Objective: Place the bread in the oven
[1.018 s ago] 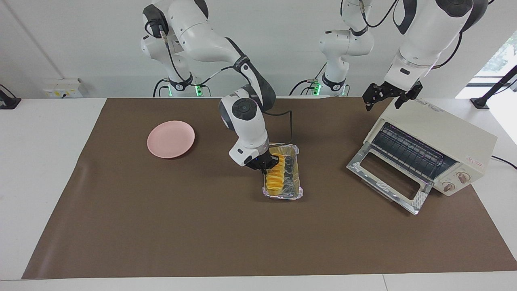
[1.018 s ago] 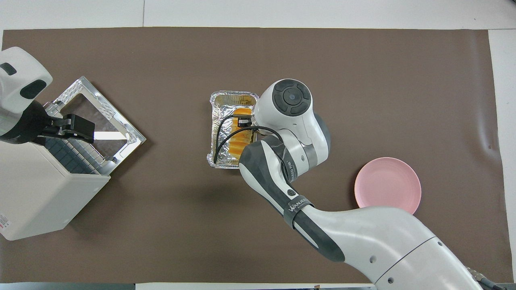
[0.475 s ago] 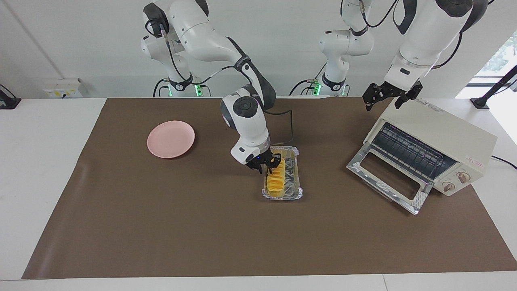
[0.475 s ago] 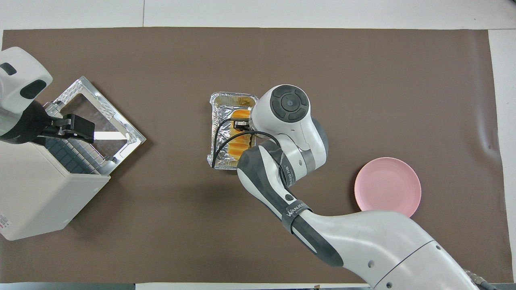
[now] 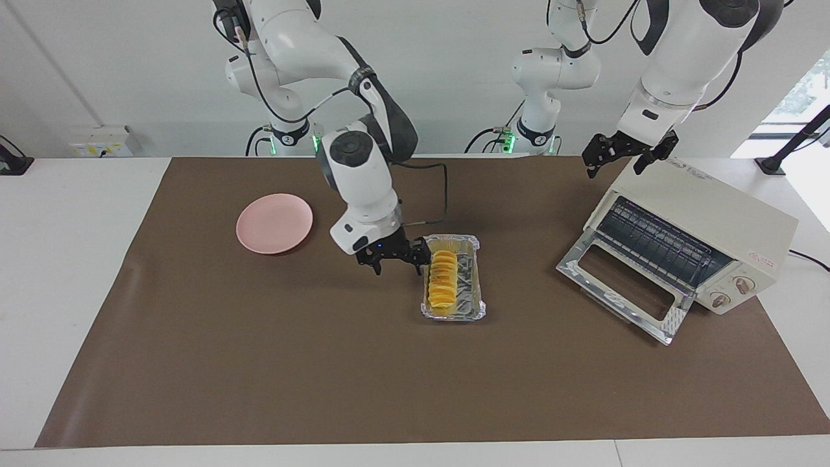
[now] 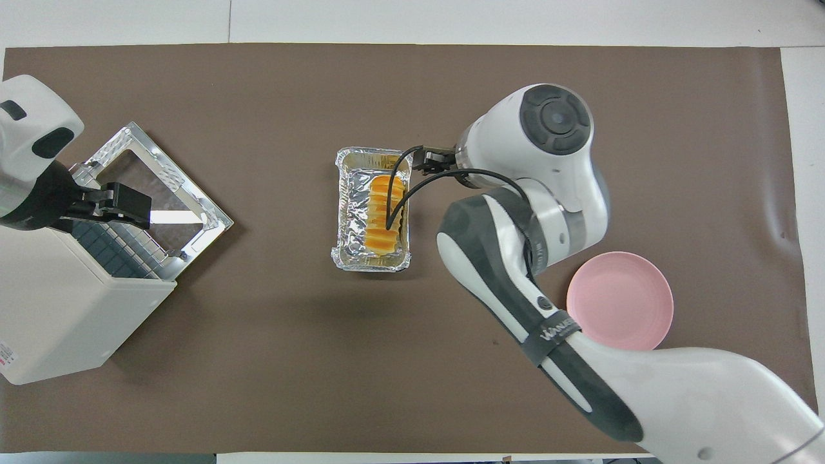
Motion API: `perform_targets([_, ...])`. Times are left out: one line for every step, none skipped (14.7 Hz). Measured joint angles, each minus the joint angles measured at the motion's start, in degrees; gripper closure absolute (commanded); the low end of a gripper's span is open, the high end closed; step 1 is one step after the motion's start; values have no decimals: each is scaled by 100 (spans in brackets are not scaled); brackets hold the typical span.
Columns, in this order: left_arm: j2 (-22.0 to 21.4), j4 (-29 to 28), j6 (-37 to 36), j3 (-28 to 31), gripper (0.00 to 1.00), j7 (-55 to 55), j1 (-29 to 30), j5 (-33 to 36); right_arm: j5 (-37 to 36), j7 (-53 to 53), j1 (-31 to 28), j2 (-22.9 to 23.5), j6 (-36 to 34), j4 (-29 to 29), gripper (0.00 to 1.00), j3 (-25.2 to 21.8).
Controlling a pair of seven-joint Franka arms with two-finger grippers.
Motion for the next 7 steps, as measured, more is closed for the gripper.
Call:
perform_targets([0, 0, 0, 0, 0, 0, 0, 0, 0, -276, -235, -232, -268, 4, 0, -5])
perform_targets([0, 0, 0, 0, 0, 0, 0, 0, 0, -645, -486, -453, -527, 6, 0, -11])
perform_targets([0, 0, 0, 0, 0, 0, 0, 0, 0, -1079, -755, -652, -764, 6, 0, -17])
perform_targets([0, 0, 0, 0, 0, 0, 0, 0, 0, -1531, -1010, -800, -942, 3, 0, -21])
perform_targets([0, 0, 0, 0, 0, 0, 0, 0, 1, -2003, -1281, -922, -1099, 2, 0, -23])
perform_targets([0, 0, 0, 0, 0, 0, 0, 0, 1, -2407, -1532, -1009, -1230, -2, 0, -26])
perform_targets([0, 0, 0, 0, 0, 0, 0, 0, 2, -2763, -1768, -1074, -1371, -3, 0, -28])
